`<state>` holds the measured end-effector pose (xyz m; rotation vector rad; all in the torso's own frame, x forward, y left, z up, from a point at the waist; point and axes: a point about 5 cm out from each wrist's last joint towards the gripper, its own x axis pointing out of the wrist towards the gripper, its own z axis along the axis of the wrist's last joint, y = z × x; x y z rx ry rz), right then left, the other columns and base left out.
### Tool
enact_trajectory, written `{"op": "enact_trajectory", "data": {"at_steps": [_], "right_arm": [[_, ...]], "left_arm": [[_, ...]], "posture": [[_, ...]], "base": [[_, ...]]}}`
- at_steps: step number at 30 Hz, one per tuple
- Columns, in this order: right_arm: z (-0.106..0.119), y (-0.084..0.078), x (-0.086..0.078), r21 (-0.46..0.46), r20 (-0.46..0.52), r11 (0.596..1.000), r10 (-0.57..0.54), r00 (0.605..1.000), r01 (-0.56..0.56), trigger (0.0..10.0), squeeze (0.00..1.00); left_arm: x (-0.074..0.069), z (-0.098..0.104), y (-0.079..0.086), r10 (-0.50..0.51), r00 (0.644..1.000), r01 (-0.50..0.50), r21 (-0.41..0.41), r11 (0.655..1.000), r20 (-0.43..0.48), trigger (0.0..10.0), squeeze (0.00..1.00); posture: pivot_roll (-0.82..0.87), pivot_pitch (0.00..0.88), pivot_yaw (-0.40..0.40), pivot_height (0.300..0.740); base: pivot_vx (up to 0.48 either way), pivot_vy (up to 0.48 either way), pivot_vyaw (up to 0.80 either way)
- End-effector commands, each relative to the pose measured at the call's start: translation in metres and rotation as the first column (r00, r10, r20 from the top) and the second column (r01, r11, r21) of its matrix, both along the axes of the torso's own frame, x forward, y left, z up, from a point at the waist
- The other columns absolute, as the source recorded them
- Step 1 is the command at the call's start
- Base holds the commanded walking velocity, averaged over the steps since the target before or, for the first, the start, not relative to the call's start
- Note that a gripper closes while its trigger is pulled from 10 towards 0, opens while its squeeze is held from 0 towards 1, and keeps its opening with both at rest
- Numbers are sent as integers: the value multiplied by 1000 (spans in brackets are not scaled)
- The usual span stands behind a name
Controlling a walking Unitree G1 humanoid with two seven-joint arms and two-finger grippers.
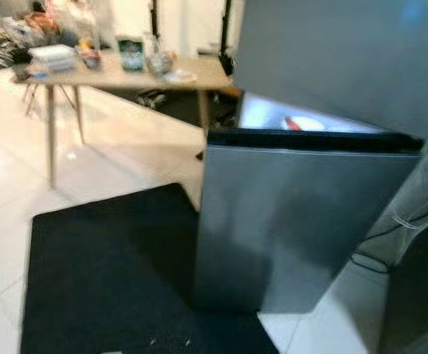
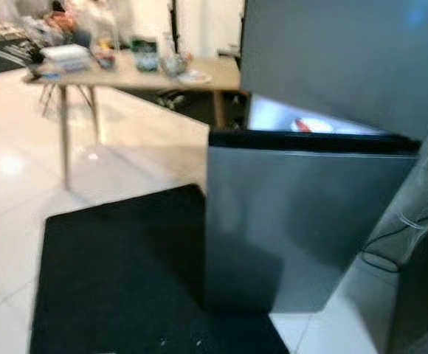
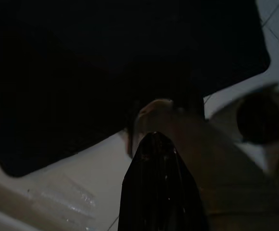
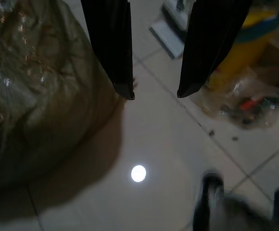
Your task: Restocking fridge
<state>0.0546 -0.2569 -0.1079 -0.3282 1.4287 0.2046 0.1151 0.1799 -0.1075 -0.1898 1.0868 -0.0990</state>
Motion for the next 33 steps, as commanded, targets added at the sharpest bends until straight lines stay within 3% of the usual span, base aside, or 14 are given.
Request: {"op": "enact_trajectory", "data": {"at_steps": [1, 17, 27, 33], "right_arm": [[2, -4, 8, -13, 24, 1000, 4, 1000, -3, 10000, 0], [3, -5, 8, -21, 30, 1000, 7, 1000, -7, 10000, 0], [14, -9, 50, -13, 214, 999, -35, 976, 38, 10000, 0], [17, -6, 64, 8, 273, 999, -32, 961, 31, 10000, 0]], "left_arm": [[-6, -2, -5, -16, 1000, 15, -10, 1000, -27, 10000, 0], [-7, -3, -7, -19, 999, 19, -14, 1000, -27, 10000, 0], [-7, -3, -7, -27, 999, 27, -16, 1000, -26, 10000, 0], [-6, -3, -8, -28, 999, 28, -16, 999, -25, 10000, 0]], "posture": [[-74, 0, -51, 740], [-74, 0, -55, 740], [-77, 0, -53, 740], [-76, 0, -55, 740]], "base": [[266, 0, 0], [290, 0, 0], [359, 0, 0], [370, 0, 0]]}}
